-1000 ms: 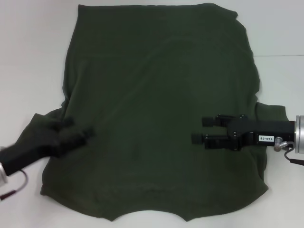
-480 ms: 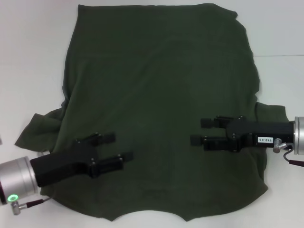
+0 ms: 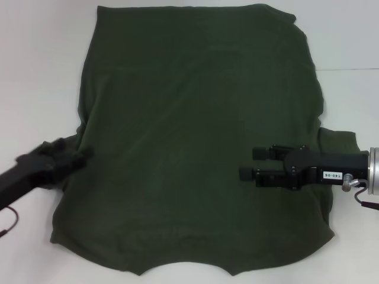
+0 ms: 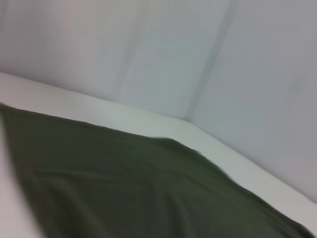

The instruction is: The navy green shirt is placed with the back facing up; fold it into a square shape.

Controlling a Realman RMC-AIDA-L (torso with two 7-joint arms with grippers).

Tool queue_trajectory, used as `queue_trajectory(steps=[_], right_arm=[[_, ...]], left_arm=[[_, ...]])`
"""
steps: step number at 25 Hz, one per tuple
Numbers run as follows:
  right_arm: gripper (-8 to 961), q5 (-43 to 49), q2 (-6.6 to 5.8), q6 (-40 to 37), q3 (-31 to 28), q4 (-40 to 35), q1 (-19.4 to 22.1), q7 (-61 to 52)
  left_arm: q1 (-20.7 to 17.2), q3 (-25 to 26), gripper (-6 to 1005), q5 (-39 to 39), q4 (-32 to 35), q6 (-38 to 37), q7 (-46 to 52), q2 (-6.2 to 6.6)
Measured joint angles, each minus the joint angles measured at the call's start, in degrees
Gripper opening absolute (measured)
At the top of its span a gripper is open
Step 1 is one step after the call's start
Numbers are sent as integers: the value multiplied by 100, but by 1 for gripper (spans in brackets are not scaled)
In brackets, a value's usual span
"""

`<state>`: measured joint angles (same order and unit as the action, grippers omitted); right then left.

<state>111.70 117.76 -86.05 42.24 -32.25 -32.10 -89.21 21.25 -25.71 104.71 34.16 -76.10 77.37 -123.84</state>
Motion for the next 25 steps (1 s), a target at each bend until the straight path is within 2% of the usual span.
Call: queue_trajectory(steps=[3, 10, 25], right_arm=[[880, 0, 13, 7, -9, 10, -12, 0], [880, 0, 26, 19, -69, 24, -36, -40], [880, -14, 51, 27, -132, 29, -10, -4]], left_arm=[[20, 209, 886, -2, 1, 233, 31, 0], [66, 182, 886, -4, -53, 1237, 91, -10], [177, 137, 885, 55, -229, 1767, 5, -5]])
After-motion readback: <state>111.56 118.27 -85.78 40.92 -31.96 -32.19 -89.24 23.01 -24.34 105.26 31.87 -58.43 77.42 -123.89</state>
